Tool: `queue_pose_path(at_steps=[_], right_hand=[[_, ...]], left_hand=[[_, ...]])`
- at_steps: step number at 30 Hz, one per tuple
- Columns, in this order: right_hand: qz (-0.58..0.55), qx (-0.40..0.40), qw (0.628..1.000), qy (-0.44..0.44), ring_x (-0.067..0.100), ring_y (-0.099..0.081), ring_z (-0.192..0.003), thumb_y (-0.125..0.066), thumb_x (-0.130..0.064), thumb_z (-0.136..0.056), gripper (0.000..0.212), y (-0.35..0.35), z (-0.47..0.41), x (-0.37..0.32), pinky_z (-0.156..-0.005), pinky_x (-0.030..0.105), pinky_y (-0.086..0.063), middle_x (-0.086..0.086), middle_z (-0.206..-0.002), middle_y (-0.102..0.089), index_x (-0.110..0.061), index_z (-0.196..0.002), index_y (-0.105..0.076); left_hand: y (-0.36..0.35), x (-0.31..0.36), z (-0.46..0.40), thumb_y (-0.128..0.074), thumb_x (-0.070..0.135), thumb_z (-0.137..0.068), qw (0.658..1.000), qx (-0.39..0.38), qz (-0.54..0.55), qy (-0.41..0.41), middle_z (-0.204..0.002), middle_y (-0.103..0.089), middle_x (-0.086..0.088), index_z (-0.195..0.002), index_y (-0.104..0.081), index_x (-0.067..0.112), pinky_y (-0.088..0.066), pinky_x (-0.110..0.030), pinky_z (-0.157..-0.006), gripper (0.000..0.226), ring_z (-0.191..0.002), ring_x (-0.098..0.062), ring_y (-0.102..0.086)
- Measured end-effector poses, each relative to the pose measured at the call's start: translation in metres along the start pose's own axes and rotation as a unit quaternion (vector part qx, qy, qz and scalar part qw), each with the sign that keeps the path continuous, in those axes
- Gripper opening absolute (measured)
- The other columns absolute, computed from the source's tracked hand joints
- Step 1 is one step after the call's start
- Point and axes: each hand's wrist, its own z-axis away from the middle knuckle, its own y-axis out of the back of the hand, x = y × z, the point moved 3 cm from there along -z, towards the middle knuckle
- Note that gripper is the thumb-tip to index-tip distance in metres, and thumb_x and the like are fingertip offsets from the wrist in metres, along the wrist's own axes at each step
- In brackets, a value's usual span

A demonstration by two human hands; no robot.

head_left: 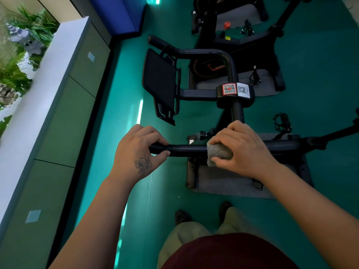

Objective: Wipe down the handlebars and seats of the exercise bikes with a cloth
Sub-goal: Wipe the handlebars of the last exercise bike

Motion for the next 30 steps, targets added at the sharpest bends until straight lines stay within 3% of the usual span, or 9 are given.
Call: queue_pose_path(at_steps=[3,10,14,17,21,26,30], right_hand=[[0.005,0.008,1.000,0.001,0.017,-0.050,-0.101,-0.072,-0.052,-0.081,0.041,-0.002,-0.006,-0.009,-0.087,0.035,-0.041,-0.012,-0.104,-0.068,-0.025,-0.112,-0.071],[-0.032,0.025,0.999,0.009,0.017,-0.048,-0.098,-0.073,-0.045,-0.082,0.035,-0.022,-0.030,-0.046,-0.086,0.036,-0.045,-0.011,-0.101,-0.069,-0.023,-0.110,-0.072],[-0.027,0.023,0.999,0.007,0.015,-0.049,-0.100,-0.073,-0.048,-0.081,0.038,-0.009,-0.015,-0.031,-0.086,0.032,-0.041,-0.014,-0.104,-0.069,-0.027,-0.113,-0.072],[-0.006,0.017,0.999,-0.027,0.015,-0.049,-0.100,-0.074,-0.052,-0.080,0.039,0.004,0.004,-0.006,-0.087,0.036,-0.043,-0.016,-0.105,-0.069,-0.029,-0.112,-0.073],[0.010,0.024,0.999,-0.048,0.016,-0.049,-0.100,-0.079,-0.047,-0.080,0.037,0.011,0.018,0.007,-0.087,0.036,-0.042,-0.017,-0.107,-0.070,-0.029,-0.112,-0.074],[0.003,0.035,0.999,-0.034,0.017,-0.050,-0.100,-0.075,-0.046,-0.082,0.034,0.002,0.002,-0.014,-0.084,0.037,-0.044,-0.015,-0.104,-0.071,-0.027,-0.109,-0.074],[-0.017,0.070,0.997,-0.036,0.019,-0.050,-0.097,-0.069,-0.045,-0.082,0.035,-0.009,-0.001,-0.028,-0.081,0.039,-0.044,-0.011,-0.104,-0.071,-0.024,-0.110,-0.073]], left_hand=[[0.000,0.002,0.000,-0.087,0.041,-0.077,1.000,0.000,-0.016,-0.001,-0.093,-0.065,0.021,-0.091,-0.076,0.039,-0.040,-0.028,-0.069,0.017,-0.085,-0.010,-0.049],[0.001,0.001,0.000,-0.086,0.043,-0.079,0.999,-0.009,-0.026,-0.022,-0.095,-0.065,0.022,-0.094,-0.077,0.039,-0.032,-0.023,-0.070,0.018,-0.086,-0.010,-0.048],[0.001,0.001,-0.001,-0.086,0.044,-0.080,0.999,-0.018,-0.018,-0.027,-0.095,-0.065,0.022,-0.096,-0.078,0.039,-0.034,-0.024,-0.072,0.018,-0.087,-0.009,-0.049],[0.004,-0.002,-0.002,-0.085,0.047,-0.083,0.999,-0.022,-0.009,-0.035,-0.091,-0.065,0.021,-0.096,-0.078,0.038,-0.039,-0.026,-0.074,0.016,-0.085,-0.011,-0.051],[0.006,0.006,-0.010,-0.073,0.058,-0.085,0.997,-0.029,-0.027,-0.061,-0.087,-0.068,0.018,-0.096,-0.078,0.036,-0.042,-0.030,-0.074,0.024,-0.084,-0.013,-0.056],[-0.006,0.032,-0.017,-0.079,0.050,-0.087,0.993,-0.063,-0.006,-0.104,-0.096,-0.069,0.018,-0.107,-0.076,0.037,-0.042,-0.028,-0.070,0.025,-0.092,-0.013,-0.061],[-0.023,0.042,-0.025,-0.077,0.050,-0.089,0.987,-0.103,0.028,-0.118,-0.103,-0.068,0.015,-0.117,-0.072,0.035,-0.054,-0.037,-0.078,0.032,-0.097,-0.017,-0.064]])
